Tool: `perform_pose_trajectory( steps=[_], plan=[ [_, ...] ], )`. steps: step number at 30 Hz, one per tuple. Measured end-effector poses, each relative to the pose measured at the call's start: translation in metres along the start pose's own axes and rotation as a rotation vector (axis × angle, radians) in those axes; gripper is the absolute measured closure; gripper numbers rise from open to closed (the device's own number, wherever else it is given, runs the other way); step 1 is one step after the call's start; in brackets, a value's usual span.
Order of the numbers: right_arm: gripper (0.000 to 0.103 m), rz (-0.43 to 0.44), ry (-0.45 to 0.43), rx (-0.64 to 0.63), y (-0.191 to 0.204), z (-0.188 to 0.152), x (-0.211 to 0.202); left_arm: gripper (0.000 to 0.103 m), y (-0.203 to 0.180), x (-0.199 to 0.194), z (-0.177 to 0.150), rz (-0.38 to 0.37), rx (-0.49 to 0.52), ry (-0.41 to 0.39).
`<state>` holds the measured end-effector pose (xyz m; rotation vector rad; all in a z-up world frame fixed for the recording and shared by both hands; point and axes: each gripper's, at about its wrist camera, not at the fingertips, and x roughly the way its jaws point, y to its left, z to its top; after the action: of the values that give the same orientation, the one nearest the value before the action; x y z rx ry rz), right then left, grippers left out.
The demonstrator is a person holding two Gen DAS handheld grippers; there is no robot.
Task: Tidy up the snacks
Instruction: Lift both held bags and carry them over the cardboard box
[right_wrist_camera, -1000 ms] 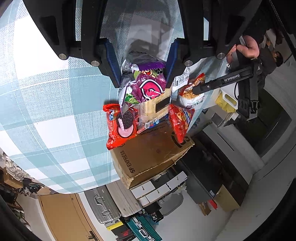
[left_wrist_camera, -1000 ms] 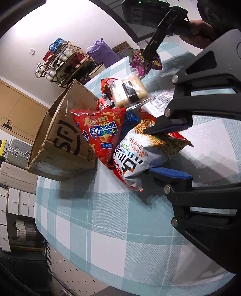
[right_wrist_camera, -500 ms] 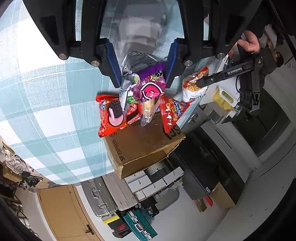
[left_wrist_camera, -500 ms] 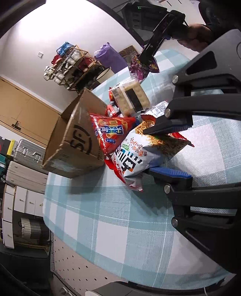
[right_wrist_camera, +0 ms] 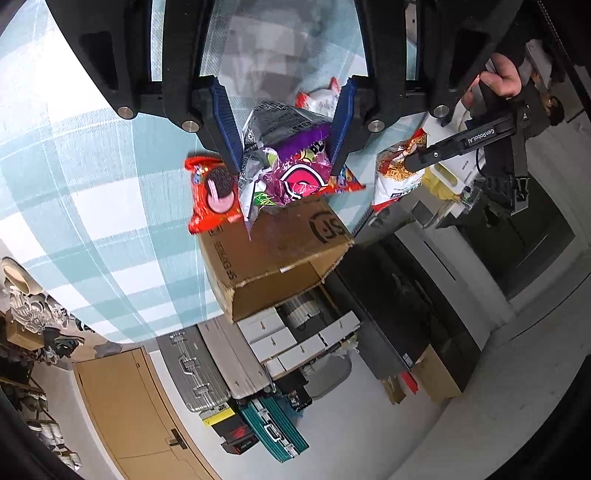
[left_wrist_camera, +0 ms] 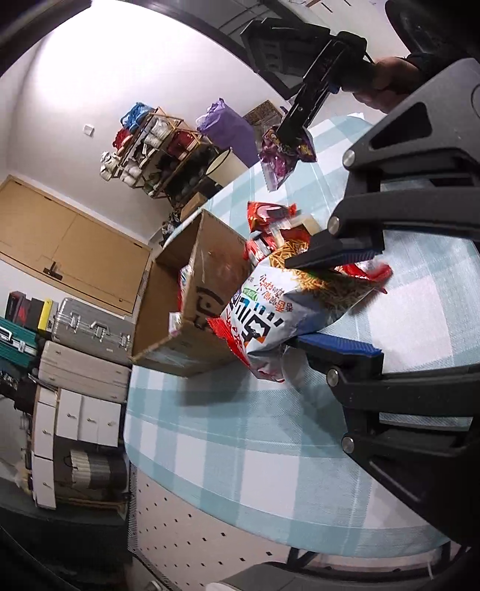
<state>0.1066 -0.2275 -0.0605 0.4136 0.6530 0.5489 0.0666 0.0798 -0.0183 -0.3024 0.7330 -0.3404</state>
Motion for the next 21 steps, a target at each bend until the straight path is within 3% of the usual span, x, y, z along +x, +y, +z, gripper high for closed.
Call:
perform_pose_trajectory(
  steps=[11,21],
  plan=[
    [0.056,0.036,-0.005,-0.046,0.018,0.033,0.012,0.073,-0.031,0.003,0.034,-0.005,0.071,-0.013],
    [0.056,0.065,-0.010,-0.070,0.033,0.087,0.034,0.073,-0.059,0.018,0.093,0.001,0.138,-0.011]
  ],
)
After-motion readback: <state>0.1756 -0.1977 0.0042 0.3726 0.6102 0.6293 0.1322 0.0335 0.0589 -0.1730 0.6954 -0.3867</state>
